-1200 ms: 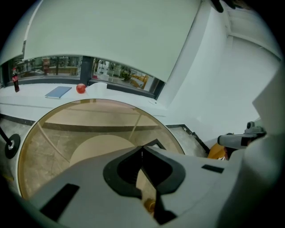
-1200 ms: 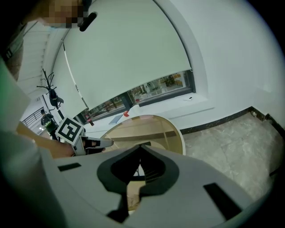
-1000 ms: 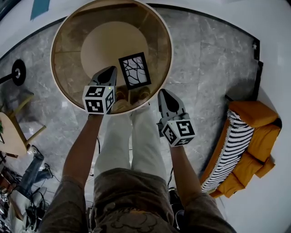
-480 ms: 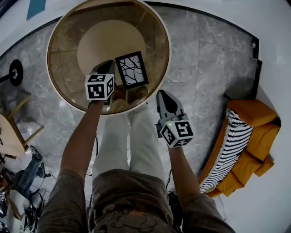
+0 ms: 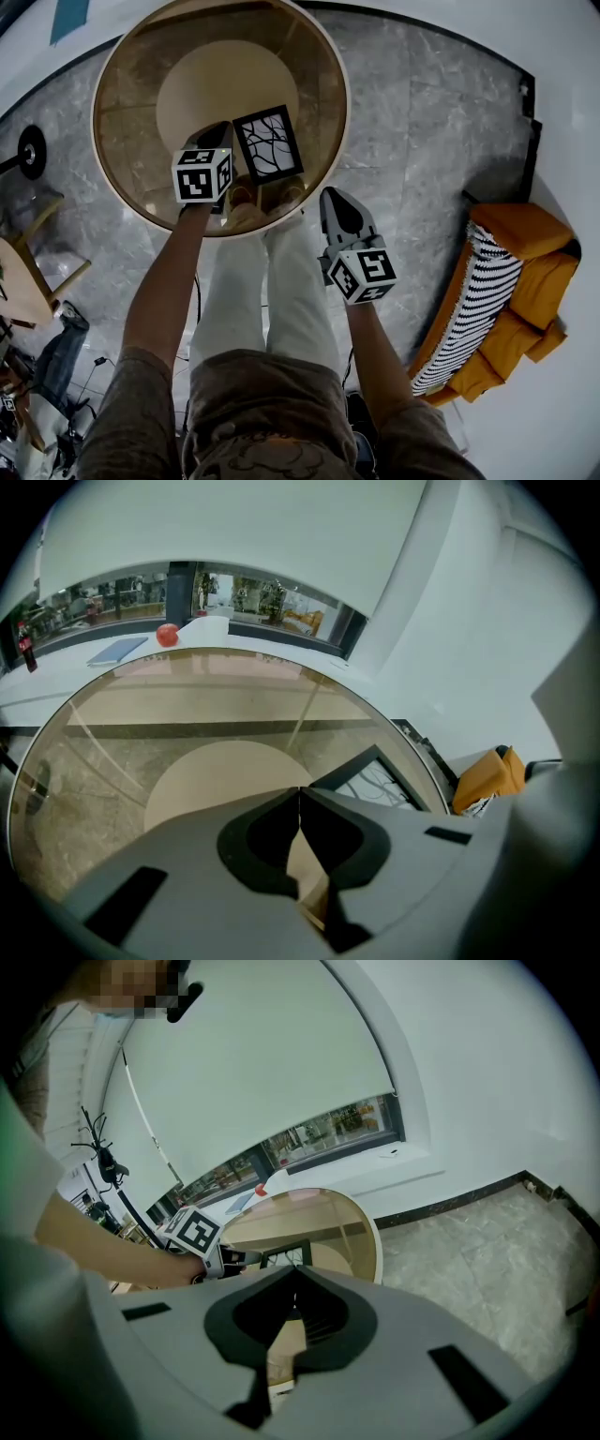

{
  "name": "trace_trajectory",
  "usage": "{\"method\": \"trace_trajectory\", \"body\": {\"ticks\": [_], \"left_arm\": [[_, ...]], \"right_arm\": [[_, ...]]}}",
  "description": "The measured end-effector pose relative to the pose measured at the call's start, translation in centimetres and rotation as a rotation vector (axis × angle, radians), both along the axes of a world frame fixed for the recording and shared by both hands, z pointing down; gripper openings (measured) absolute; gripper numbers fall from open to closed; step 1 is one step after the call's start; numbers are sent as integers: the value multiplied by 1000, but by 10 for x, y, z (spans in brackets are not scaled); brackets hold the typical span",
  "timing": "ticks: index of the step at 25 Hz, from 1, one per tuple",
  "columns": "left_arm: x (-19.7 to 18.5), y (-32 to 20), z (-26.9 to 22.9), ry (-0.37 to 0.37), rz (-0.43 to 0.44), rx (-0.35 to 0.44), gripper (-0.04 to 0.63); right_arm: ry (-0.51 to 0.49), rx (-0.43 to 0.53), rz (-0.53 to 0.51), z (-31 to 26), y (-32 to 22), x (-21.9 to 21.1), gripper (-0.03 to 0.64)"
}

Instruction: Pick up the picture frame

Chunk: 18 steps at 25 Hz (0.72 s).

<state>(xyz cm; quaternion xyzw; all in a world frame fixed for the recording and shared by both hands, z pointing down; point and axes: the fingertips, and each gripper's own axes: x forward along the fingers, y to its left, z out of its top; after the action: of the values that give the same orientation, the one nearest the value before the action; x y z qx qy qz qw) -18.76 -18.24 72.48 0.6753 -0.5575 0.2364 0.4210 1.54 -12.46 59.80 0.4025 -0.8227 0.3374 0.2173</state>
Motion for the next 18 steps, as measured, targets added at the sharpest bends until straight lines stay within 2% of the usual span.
{"method": "trace_trajectory", "body": {"ticks": [12,18], "left_arm": [[11,6,-2,26,-12,-3,17],[27,11,-6,39,14,10,17]], "right_arm": [[0,-17,30,7,2,9,17],[-5,-14,50,8,8,16,17]]}}
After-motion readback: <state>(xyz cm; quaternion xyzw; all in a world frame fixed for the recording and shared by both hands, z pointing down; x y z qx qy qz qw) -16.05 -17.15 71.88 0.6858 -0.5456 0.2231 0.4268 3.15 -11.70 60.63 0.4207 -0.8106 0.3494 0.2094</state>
